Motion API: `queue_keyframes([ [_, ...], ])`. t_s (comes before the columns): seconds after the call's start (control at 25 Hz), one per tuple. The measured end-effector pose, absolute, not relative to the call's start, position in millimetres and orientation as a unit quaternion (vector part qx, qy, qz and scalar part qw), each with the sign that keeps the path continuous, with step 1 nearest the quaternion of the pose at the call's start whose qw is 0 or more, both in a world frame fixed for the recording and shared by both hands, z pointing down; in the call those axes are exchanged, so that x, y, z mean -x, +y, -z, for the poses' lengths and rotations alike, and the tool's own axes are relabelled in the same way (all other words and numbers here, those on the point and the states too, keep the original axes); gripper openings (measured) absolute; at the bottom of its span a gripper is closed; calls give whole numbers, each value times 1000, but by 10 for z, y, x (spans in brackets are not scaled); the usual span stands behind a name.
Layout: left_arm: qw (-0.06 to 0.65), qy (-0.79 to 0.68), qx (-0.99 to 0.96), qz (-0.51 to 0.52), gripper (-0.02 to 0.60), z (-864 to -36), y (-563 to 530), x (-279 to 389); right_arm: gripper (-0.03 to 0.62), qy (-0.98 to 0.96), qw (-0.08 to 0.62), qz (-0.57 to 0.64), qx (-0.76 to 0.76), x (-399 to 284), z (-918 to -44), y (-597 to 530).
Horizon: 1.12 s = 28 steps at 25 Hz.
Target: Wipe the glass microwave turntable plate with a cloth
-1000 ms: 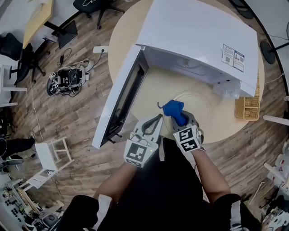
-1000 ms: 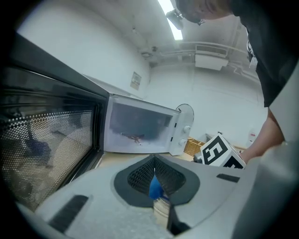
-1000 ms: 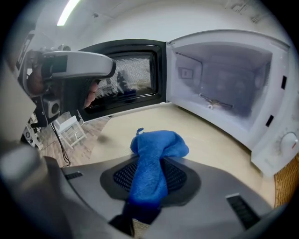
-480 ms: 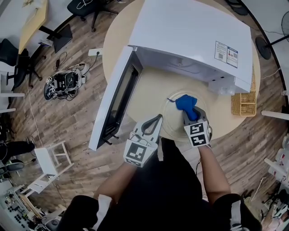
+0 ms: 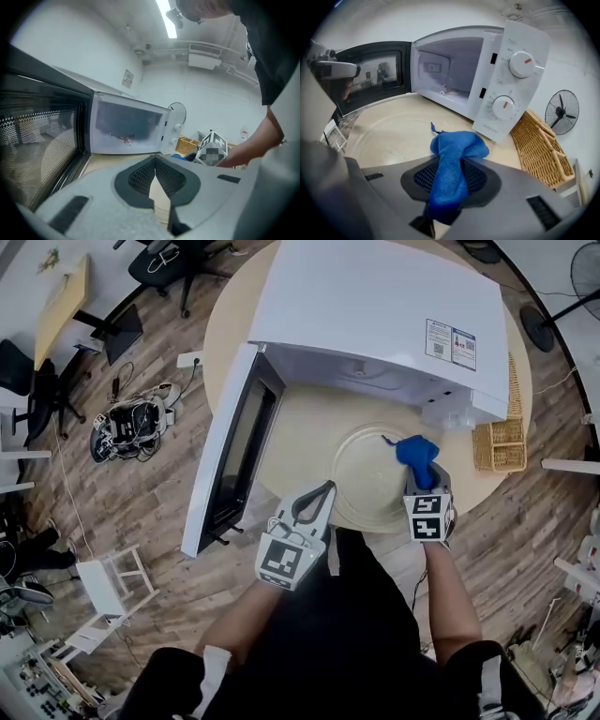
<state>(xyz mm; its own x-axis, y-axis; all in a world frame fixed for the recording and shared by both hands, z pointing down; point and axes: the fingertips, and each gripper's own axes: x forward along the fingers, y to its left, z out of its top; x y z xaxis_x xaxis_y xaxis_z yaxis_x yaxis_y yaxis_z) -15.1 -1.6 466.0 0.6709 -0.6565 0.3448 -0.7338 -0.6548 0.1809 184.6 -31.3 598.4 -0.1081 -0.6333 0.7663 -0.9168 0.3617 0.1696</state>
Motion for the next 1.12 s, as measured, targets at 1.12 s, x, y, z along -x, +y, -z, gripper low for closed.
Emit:
queue_keyframes([
  [1.12,154,-384,-900,-136,6,-4658,-5,550,101,-839,360,-204,-354,79,-5955,332],
])
